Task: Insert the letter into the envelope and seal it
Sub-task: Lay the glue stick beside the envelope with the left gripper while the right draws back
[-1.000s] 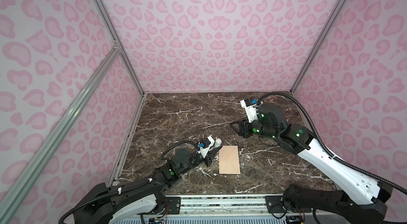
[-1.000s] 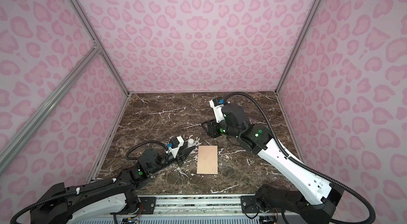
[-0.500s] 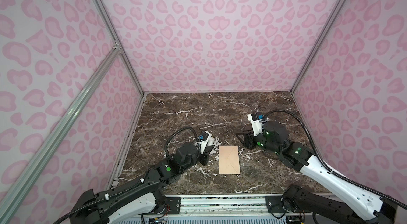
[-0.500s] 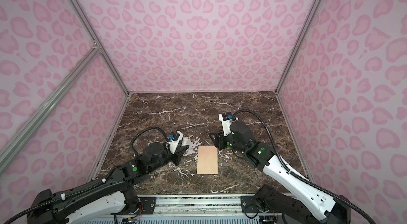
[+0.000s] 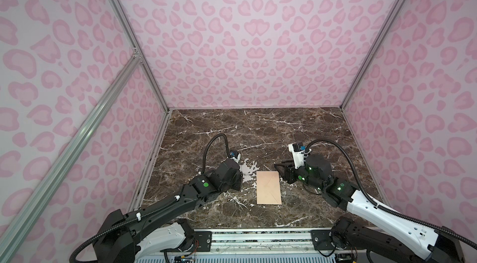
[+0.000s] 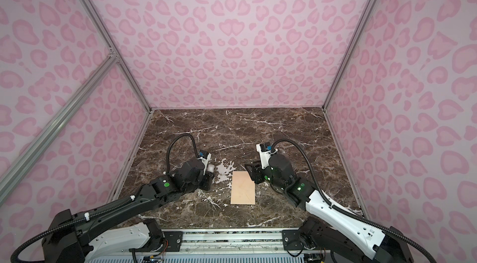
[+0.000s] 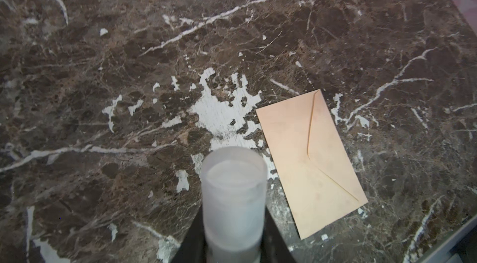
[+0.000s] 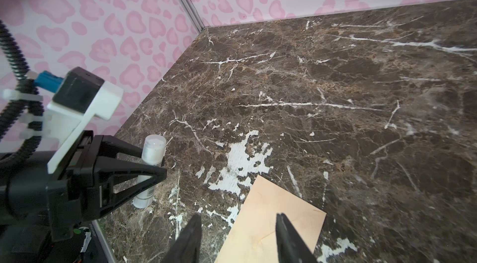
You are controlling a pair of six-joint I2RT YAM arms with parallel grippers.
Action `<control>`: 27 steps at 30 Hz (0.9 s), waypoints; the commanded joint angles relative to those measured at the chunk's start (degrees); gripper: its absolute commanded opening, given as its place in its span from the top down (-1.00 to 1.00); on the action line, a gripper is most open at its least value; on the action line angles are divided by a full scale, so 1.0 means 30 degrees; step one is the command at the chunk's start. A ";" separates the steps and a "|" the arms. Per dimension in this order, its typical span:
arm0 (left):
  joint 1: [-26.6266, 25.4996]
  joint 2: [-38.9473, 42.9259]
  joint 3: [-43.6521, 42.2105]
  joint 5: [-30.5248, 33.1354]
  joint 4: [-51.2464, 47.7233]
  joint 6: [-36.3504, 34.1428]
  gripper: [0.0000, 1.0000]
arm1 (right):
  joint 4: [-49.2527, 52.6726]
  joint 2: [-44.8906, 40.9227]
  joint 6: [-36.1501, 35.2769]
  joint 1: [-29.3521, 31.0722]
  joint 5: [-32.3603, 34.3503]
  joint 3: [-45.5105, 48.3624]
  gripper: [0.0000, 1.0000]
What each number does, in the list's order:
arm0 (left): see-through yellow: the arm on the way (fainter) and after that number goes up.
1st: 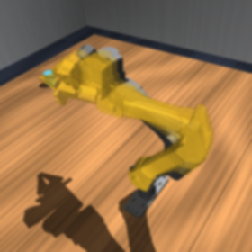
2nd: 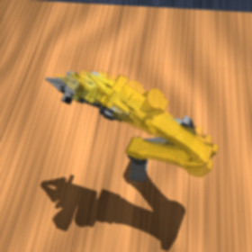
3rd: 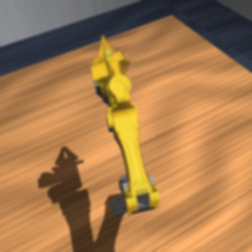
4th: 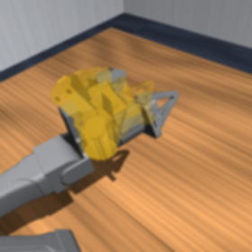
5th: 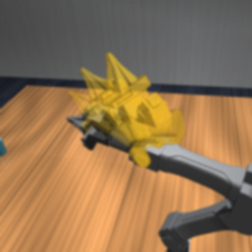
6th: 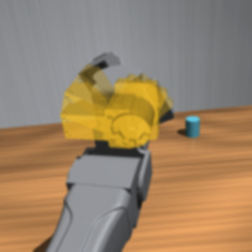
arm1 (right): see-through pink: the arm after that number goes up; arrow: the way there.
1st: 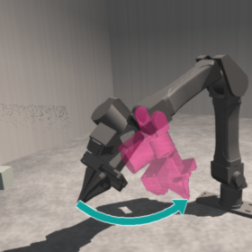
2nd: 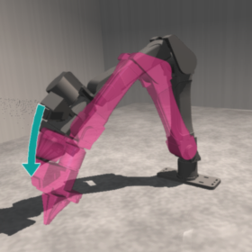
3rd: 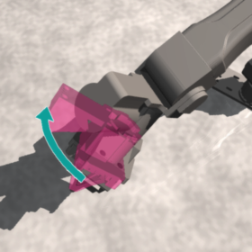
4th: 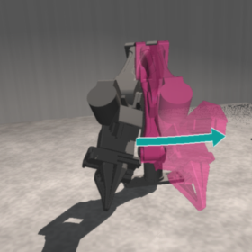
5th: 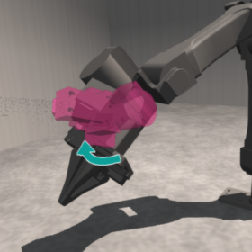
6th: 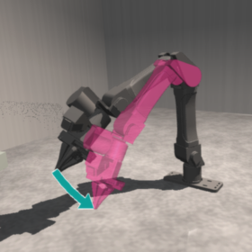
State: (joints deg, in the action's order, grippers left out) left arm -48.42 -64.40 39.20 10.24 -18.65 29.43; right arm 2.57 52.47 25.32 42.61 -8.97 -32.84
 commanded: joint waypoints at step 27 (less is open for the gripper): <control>0.1143 -0.7054 0.0419 -0.2038 -0.0270 0.3663 0.68 | -0.4076 -0.1054 -0.2110 0.1148 0.0156 0.3295 0.03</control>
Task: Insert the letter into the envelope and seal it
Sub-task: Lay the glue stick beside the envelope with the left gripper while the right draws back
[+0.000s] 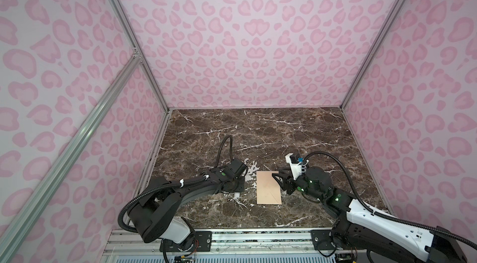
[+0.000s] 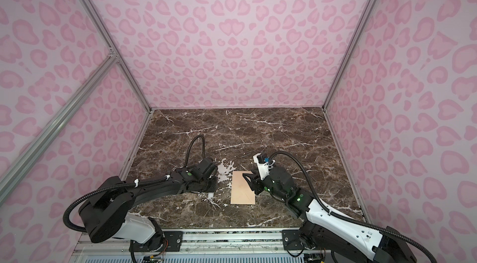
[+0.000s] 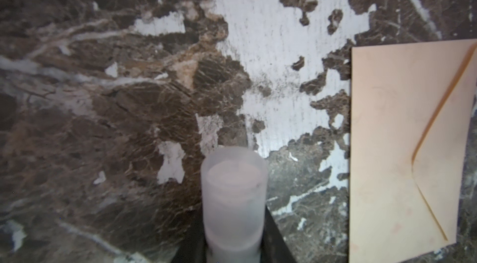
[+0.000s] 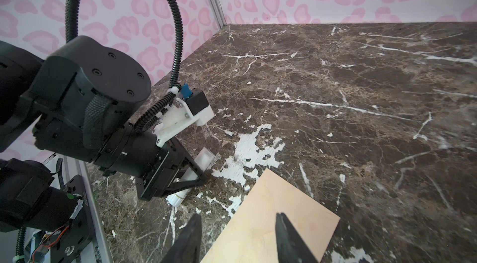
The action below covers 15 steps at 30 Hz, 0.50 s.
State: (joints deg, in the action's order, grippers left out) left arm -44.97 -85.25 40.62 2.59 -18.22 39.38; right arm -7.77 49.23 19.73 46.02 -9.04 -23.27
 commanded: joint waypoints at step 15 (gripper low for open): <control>-0.0011 -0.0088 -0.0269 0.0506 -0.0607 0.0410 0.14 | -0.0400 -0.0418 -0.0306 0.0012 0.0544 0.0154 0.03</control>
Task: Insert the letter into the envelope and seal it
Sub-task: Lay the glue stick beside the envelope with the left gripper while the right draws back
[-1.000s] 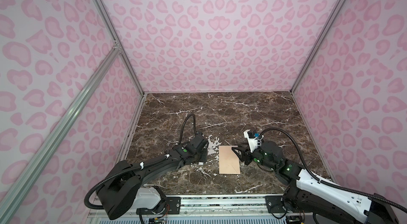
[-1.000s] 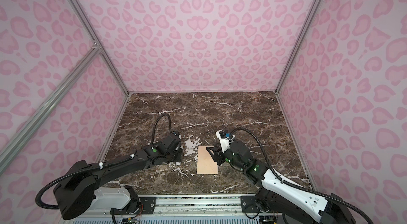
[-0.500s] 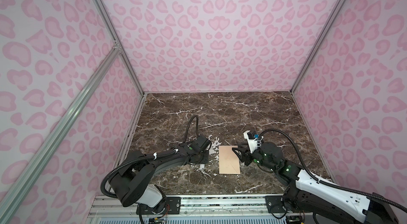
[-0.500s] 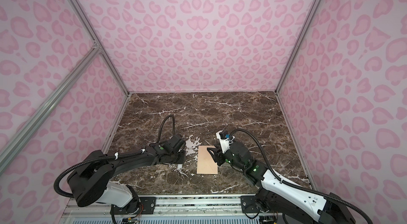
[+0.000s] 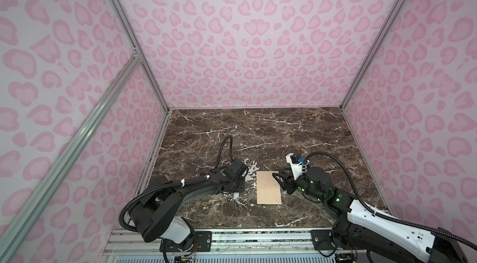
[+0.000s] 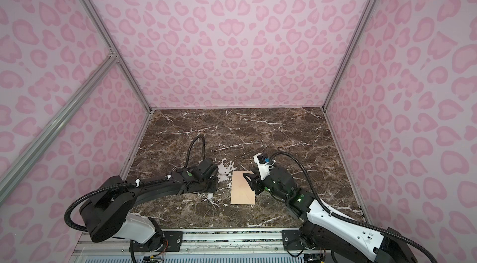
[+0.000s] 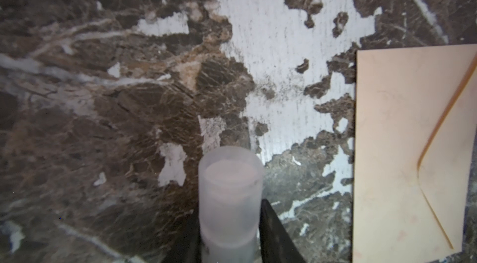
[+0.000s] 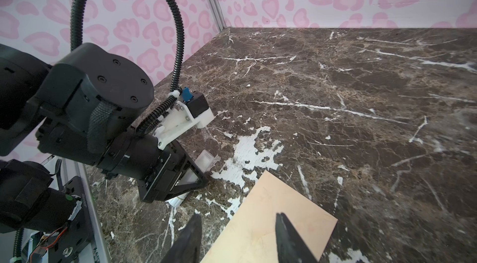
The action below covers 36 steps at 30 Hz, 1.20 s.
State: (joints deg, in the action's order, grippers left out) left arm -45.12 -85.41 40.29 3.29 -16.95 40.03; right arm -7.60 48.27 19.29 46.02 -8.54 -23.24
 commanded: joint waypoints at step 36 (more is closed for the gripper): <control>0.0210 0.4760 0.1584 0.2046 -0.1464 -0.1887 -0.45 | -0.1136 0.0502 -0.0201 0.0056 0.0899 -0.0069 0.04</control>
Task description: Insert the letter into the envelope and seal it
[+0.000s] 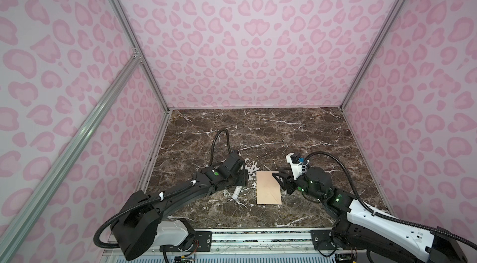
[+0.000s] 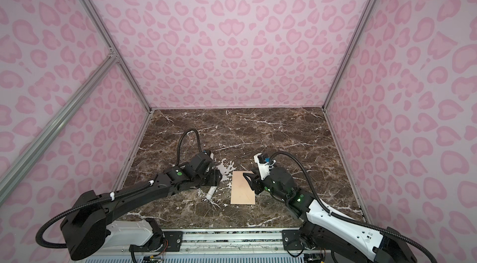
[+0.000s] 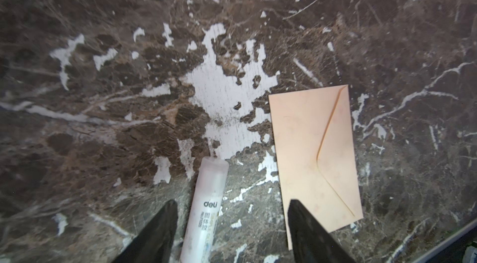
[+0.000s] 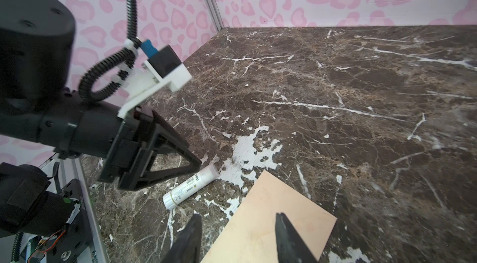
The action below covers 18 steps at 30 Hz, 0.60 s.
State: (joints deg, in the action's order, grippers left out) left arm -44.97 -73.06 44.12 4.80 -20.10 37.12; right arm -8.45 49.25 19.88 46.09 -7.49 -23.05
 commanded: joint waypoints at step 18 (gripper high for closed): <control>0.6851 0.6175 -0.3331 0.6716 0.8691 -0.6946 -0.69 | -0.3264 0.3592 -0.2651 -0.5814 0.8447 -0.0987 -0.07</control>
State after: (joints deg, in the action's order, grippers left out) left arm -26.26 -56.31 36.95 19.31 -4.95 20.38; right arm -13.82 59.66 14.31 30.35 7.88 -27.09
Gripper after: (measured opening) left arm 0.838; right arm 0.530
